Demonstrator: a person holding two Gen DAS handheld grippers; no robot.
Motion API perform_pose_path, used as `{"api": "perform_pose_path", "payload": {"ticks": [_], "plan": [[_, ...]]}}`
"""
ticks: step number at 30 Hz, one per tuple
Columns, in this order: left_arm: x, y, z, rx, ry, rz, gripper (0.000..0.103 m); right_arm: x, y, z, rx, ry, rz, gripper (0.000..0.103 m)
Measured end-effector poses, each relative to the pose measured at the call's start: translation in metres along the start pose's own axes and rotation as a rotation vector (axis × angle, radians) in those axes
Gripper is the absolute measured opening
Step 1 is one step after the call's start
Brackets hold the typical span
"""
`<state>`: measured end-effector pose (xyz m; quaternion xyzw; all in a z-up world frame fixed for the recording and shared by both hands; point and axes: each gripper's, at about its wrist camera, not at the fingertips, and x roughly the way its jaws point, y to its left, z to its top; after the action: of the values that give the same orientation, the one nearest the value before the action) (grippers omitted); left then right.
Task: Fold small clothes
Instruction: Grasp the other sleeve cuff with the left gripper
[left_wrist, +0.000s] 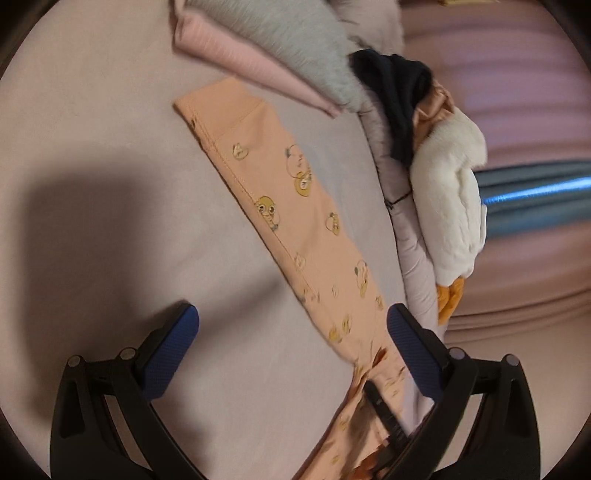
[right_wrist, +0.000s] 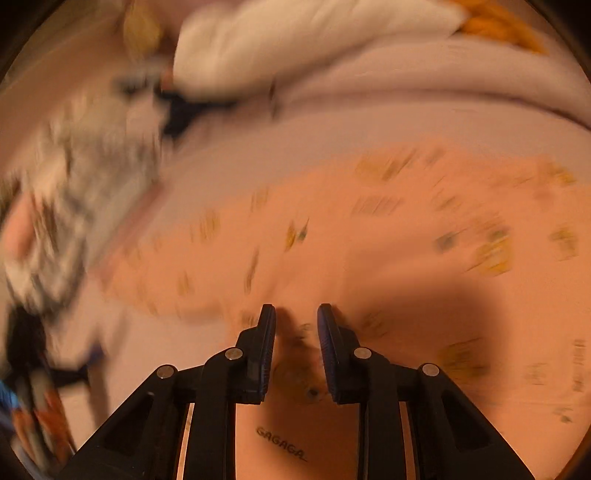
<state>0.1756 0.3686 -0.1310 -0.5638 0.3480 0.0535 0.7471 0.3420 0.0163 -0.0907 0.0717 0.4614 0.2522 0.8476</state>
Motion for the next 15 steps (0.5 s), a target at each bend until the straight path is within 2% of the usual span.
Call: {"api": "perform_pose_path", "payload": {"ticks": [2,3,5,10,11,12,13,14,15], "plan": [[0.01,0.002,0.012,-0.038,-0.01,-0.025,0.101,-0.01,0.013,-0.002,-0.1,-0.025,-0.037,0.027],[0.012,0.0,0.018,-0.044,-0.024,-0.032,0.101,-0.02,0.017,-0.003,-0.109,-0.026,0.001,0.027],[0.016,-0.004,0.03,-0.05,-0.052,-0.035,0.101,-0.041,0.017,-0.006,-0.096,-0.045,0.078,0.027],[0.026,-0.001,0.065,-0.117,-0.159,-0.042,0.099,-0.098,0.003,-0.026,-0.054,-0.123,0.129,0.027],[0.026,-0.001,0.07,-0.125,-0.175,-0.042,0.095,-0.11,-0.002,-0.031,-0.043,-0.136,0.137,0.027],[0.026,-0.002,0.075,-0.126,-0.192,-0.027,0.091,-0.116,-0.006,-0.034,-0.036,-0.144,0.136,0.027],[0.027,-0.001,0.08,-0.127,-0.2,0.001,0.075,-0.125,-0.01,-0.04,-0.027,-0.163,0.132,0.027],[0.028,0.001,0.083,-0.13,-0.198,0.023,0.05,-0.131,-0.014,-0.044,-0.02,-0.172,0.123,0.027],[0.028,0.003,0.085,-0.136,-0.197,0.062,0.036,-0.135,-0.017,-0.047,-0.013,-0.179,0.11,0.027]]}}
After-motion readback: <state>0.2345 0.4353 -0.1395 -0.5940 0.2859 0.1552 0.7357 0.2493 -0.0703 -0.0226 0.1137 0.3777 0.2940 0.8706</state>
